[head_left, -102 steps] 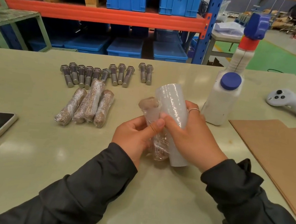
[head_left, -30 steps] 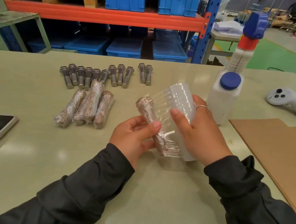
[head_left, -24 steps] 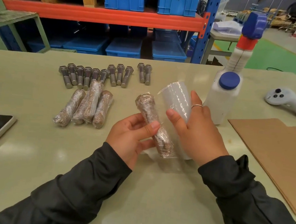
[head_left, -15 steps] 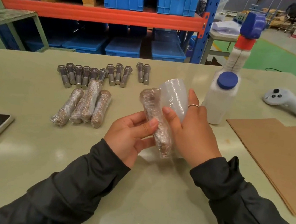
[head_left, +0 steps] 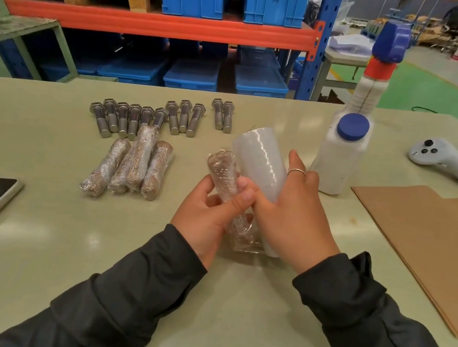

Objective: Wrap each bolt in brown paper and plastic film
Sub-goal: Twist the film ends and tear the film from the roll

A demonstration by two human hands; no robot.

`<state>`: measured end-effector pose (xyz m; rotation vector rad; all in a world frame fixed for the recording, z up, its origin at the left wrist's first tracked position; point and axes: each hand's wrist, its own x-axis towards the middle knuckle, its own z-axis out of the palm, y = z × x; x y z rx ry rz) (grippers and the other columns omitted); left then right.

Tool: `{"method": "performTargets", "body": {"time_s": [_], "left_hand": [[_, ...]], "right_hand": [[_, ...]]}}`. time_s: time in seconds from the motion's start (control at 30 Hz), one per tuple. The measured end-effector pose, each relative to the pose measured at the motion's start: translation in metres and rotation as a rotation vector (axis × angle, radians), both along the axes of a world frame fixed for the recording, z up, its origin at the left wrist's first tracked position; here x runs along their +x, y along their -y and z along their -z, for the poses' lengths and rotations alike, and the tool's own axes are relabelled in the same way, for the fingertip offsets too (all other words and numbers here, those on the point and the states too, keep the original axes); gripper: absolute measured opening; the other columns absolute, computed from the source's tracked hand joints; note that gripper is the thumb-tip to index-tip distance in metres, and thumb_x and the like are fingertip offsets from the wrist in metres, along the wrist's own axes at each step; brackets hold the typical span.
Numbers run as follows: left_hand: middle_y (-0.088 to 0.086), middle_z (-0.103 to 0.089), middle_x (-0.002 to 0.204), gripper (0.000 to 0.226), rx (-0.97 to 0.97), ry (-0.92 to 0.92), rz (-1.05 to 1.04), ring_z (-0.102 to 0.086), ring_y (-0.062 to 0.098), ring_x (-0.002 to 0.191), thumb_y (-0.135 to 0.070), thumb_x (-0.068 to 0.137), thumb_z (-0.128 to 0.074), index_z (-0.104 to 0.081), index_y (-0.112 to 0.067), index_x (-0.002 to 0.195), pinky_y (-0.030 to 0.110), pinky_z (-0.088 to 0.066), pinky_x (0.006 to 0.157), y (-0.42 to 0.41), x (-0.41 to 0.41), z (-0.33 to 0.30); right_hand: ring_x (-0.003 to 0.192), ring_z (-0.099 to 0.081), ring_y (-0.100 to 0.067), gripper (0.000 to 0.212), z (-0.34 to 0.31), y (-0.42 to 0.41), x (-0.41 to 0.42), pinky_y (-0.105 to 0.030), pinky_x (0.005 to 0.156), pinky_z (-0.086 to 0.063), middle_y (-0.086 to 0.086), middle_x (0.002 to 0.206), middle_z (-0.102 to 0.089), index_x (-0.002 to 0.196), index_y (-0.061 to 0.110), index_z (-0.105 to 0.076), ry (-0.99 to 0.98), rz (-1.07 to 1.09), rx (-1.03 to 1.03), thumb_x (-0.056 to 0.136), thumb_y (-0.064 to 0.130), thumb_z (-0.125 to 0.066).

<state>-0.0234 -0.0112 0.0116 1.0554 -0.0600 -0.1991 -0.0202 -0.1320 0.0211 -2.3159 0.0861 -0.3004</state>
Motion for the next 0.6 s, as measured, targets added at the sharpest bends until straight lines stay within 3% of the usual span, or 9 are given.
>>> {"method": "performTargets", "body": {"time_s": [0.13, 0.23, 0.33, 0.4, 0.53, 0.6], "left_hand": [[0.007, -0.069, 0.071, 0.047, 0.033, 0.005, -0.061, -0.064, 0.018, 0.059, -0.013, 0.049, -0.072, -0.064, -0.007, 0.094, 0.028, -0.056, 0.059, -0.004, 0.004, 0.004], [0.012, -0.069, 0.084, 0.076, 0.098, -0.035, -0.094, -0.066, 0.022, 0.073, -0.022, 0.036, -0.077, -0.060, 0.000, 0.107, 0.036, -0.055, 0.074, -0.006, 0.004, 0.005], [0.004, -0.072, 0.073, 0.056, 0.096, -0.023, -0.059, -0.070, 0.016, 0.069, -0.021, 0.038, -0.076, -0.064, -0.008, 0.091, 0.027, -0.058, 0.062, -0.010, 0.005, 0.004], [0.004, -0.073, 0.077, 0.050, 0.082, -0.024, -0.026, -0.070, 0.015, 0.070, -0.019, 0.047, -0.074, -0.064, -0.010, 0.095, 0.025, -0.056, 0.061, -0.013, 0.005, 0.003], [0.005, -0.071, 0.082, 0.049, 0.104, -0.032, 0.013, -0.068, 0.017, 0.072, -0.024, 0.052, -0.073, -0.065, -0.016, 0.100, 0.031, -0.056, 0.069, -0.016, 0.005, 0.003], [0.004, -0.071, 0.075, 0.041, 0.098, -0.042, -0.001, -0.067, 0.016, 0.065, -0.020, 0.056, -0.071, -0.066, -0.013, 0.096, 0.027, -0.055, 0.058, -0.017, 0.004, 0.002]], "right_hand": [[0.093, -0.048, -0.006, 0.083, -0.003, 0.002, 0.004, -0.016, 0.069, -0.037, 0.017, 0.098, -0.030, 0.131, 0.030, -0.034, -0.056, -0.044, 0.075, 0.063, 0.072, -0.055], [0.079, -0.045, 0.005, 0.062, -0.003, 0.005, 0.005, -0.009, 0.059, -0.032, 0.019, 0.098, -0.034, 0.112, 0.037, -0.032, -0.091, -0.104, 0.151, 0.065, 0.068, -0.058], [0.074, -0.052, 0.010, 0.055, -0.005, 0.010, 0.006, -0.007, 0.054, -0.040, 0.018, 0.096, -0.052, 0.111, 0.033, -0.032, -0.111, -0.175, 0.230, 0.073, 0.058, -0.063], [0.074, -0.057, 0.011, 0.056, -0.008, 0.014, 0.005, -0.005, 0.059, -0.044, 0.021, 0.093, -0.055, 0.117, 0.030, -0.036, -0.152, -0.215, 0.317, 0.074, 0.053, -0.064], [0.089, -0.064, -0.006, 0.071, -0.011, 0.021, 0.003, -0.027, 0.080, -0.052, 0.011, 0.102, -0.062, 0.133, 0.026, -0.038, -0.219, -0.239, 0.431, 0.072, 0.045, -0.070], [0.088, -0.065, -0.006, 0.070, -0.012, 0.020, 0.002, -0.028, 0.081, -0.053, 0.010, 0.102, -0.064, 0.130, 0.026, -0.043, -0.191, -0.221, 0.427, 0.068, 0.043, -0.073]]}}
